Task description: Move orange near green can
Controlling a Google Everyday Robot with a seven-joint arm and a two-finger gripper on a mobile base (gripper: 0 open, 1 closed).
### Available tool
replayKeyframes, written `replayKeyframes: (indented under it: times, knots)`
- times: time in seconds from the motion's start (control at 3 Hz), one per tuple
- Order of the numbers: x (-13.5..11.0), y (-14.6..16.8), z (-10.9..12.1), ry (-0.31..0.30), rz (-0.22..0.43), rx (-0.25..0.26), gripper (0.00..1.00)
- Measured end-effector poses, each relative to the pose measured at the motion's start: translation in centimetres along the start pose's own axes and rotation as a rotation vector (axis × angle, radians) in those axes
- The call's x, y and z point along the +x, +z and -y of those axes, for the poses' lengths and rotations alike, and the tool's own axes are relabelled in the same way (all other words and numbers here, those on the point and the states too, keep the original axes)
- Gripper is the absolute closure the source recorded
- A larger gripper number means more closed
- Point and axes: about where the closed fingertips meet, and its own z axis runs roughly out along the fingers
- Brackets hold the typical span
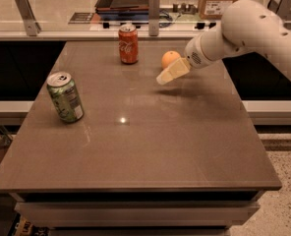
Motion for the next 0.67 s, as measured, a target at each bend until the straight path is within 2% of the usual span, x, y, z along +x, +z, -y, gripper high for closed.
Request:
replayKeyframes:
  times: [0.67]
  knots:
    - [0.1, 2.9, 1.3, 0.014, 0.021, 0.002, 0.0]
